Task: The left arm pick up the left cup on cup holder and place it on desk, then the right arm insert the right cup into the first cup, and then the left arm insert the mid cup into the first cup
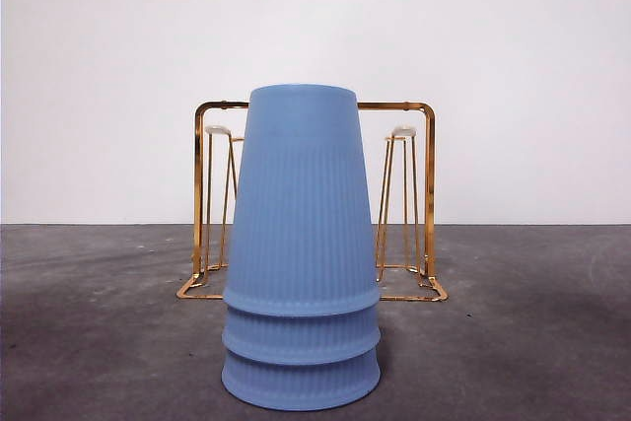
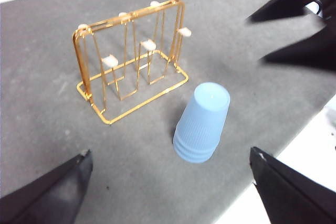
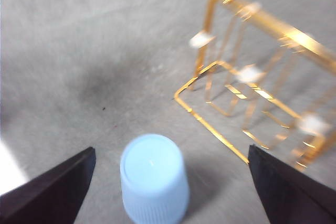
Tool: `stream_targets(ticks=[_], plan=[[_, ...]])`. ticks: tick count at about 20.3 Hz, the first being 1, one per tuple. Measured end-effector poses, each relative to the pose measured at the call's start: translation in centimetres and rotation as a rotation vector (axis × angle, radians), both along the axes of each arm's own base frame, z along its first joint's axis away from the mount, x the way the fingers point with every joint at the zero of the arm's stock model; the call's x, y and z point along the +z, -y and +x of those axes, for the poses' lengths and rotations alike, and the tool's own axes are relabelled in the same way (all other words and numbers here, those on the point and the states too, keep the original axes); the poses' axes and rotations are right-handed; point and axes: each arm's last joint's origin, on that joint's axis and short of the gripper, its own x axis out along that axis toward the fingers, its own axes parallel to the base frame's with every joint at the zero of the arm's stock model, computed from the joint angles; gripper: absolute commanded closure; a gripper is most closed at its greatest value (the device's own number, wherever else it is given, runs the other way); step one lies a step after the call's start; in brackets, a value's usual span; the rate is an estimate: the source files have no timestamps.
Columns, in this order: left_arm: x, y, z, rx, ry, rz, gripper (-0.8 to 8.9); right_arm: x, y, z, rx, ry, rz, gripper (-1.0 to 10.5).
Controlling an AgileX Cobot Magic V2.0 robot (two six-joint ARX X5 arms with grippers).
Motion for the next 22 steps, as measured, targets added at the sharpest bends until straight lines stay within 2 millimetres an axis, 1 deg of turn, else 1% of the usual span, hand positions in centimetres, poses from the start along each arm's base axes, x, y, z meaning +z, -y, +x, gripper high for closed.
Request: stream_targets(ticks=[1, 3, 7, 8, 9, 10, 11, 12, 22], plan=[[0.1, 0.0, 0.0, -0.001, 0.006, -0.004, 3.47, 0.9, 1.3, -0.6, -0.018, 0.002, 0.009, 4.8], [0.1, 0.0, 0.0, -0.006, 0.016, -0.002, 3.5, 2.1, 3.7, -1.9, -0.061, -0.005, 0.025, 4.8], [0.2, 0.1, 0.1, -0.013, 0.035, -0.003, 3.55, 2.6, 8.0, -4.1, -0.122, -0.031, 0.074, 4.8], [0.2, 0.1, 0.1, -0.013, 0.036, -0.002, 3.94, 2.7, 8.8, -4.6, -0.128, -0.03, 0.089, 4.8], [0.2, 0.1, 0.1, -0.014, 0.037, -0.001, 5.56, 2.8, 9.5, -4.9, -0.129, -0.024, 0.111, 5.4], [0.2, 0.1, 0.1, -0.017, 0.04, 0.003, 8.02, 3.0, 10.0, -5.2, -0.13, -0.017, 0.134, 8.5], [0.2, 0.1, 0.1, -0.017, 0.041, 0.003, 7.86, 3.1, 10.3, -5.4, -0.132, -0.014, 0.148, 9.1], [0.3, 0.1, 0.1, -0.012, 0.044, 0.002, 7.96, 3.1, 10.5, -5.5, -0.135, -0.009, 0.154, 9.3], [0.4, 0.1, 0.2, 0.025, 0.034, -0.038, 7.92, 3.1, 10.6, -5.4, -0.151, 0.0, 0.152, 9.3]])
